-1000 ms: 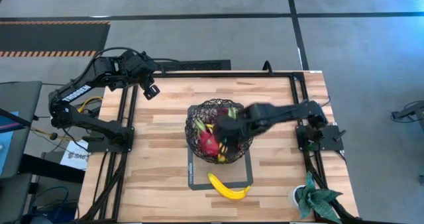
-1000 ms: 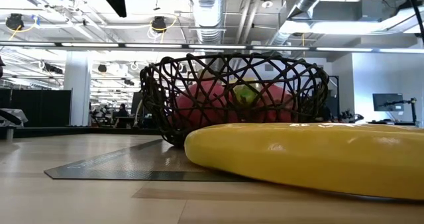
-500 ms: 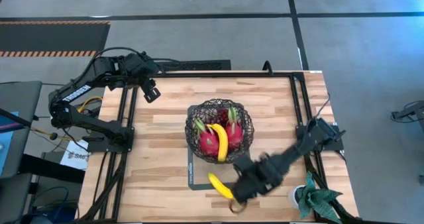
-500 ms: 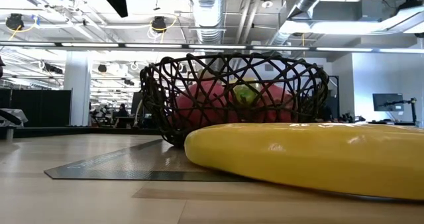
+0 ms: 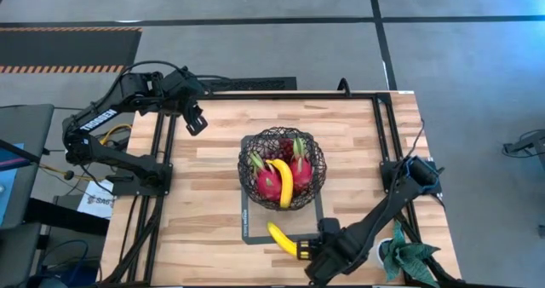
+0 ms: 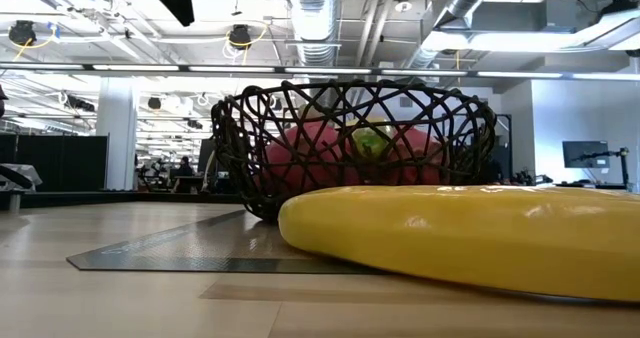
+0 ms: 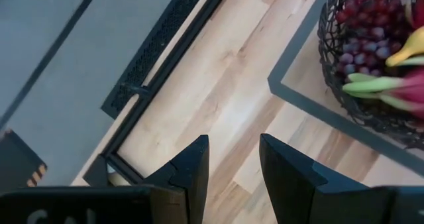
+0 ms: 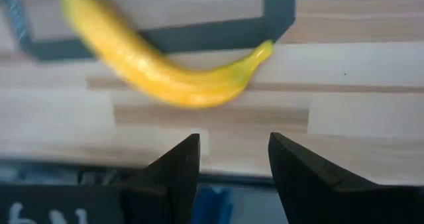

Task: Build produce basket
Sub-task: Put the yellow banana into the black wire basket

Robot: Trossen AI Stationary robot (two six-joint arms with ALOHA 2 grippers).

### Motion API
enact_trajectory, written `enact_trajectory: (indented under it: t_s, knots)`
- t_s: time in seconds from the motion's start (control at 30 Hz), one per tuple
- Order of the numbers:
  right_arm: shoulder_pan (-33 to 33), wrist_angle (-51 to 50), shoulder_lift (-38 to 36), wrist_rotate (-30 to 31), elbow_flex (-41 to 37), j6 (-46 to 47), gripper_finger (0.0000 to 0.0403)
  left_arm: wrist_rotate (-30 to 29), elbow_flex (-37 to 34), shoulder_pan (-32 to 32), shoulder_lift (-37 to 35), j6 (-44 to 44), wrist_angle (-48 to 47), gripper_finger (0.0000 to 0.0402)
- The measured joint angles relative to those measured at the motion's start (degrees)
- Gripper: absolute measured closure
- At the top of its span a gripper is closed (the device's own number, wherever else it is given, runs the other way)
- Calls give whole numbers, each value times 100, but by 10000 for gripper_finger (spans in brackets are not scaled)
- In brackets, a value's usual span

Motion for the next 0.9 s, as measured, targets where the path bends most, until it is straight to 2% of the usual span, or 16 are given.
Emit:
enact_trajectory:
  t_s: [0.1,0.23,0.43,0.7,0.9]
  knots:
    - [-33,342,13,-70,-362,507,204,-2,0,0,0,388,-11,280]
    - [-294,860,13,-546,-791,610,206,0,0,0,0,834,-17,280]
    - [-670,1436,15,-542,-1383,605,218,-7,0,0,0,1359,-15,280]
    - [-600,1996,13,-728,-1765,592,227,-11,0,0,0,1807,-13,280]
    - [-394,1643,13,-894,-1770,591,225,-11,0,0,0,1878,3,280]
